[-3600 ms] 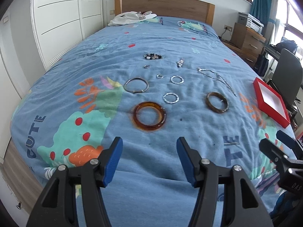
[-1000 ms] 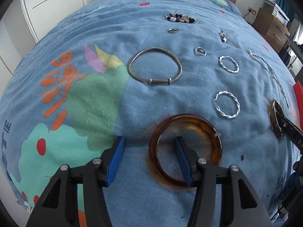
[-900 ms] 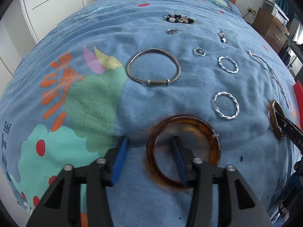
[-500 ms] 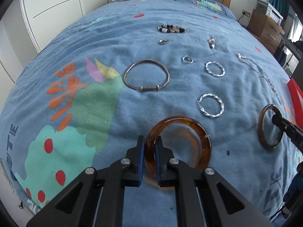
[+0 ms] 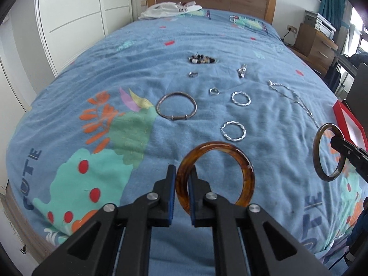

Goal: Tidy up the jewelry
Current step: 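Carry both bangles into the red-rimmed white box with both grippers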

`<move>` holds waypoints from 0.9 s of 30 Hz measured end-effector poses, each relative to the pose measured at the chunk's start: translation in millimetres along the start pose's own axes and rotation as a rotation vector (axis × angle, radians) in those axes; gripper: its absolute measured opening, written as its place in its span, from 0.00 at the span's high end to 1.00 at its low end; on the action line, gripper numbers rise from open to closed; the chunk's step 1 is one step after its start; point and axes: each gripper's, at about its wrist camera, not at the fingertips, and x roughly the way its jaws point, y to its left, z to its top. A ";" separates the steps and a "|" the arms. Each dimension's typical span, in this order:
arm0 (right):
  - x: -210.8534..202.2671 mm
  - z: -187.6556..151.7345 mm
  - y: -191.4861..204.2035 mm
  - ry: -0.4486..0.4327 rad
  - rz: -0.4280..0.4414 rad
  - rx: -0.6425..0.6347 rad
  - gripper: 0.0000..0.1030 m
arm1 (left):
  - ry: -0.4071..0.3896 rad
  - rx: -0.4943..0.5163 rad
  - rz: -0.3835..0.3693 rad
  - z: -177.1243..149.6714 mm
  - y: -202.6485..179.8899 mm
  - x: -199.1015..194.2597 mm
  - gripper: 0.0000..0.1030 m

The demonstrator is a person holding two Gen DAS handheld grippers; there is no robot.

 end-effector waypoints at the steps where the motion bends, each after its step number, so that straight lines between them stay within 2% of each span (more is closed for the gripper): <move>1: -4.7 -0.5 1.2 -0.005 0.000 -0.002 0.90 | -0.010 0.001 0.002 -0.6 -0.2 -6.0 0.91; 8: -46.1 -4.7 4.7 -0.052 -0.017 -0.003 0.90 | -0.074 0.032 -0.031 0.0 -10.9 -45.5 0.91; 14: -88.0 -11.1 -22.3 -0.095 -0.061 0.041 0.90 | -0.100 0.081 -0.105 12.4 -46.9 -68.2 0.91; 22: -136.1 -13.2 -95.7 -0.150 -0.163 0.130 0.90 | -0.085 0.192 -0.269 40.8 -143.0 -74.7 0.91; 27: -159.4 -6.2 -161.3 -0.177 -0.262 0.194 0.90 | -0.073 0.296 -0.365 62.0 -227.0 -65.5 0.91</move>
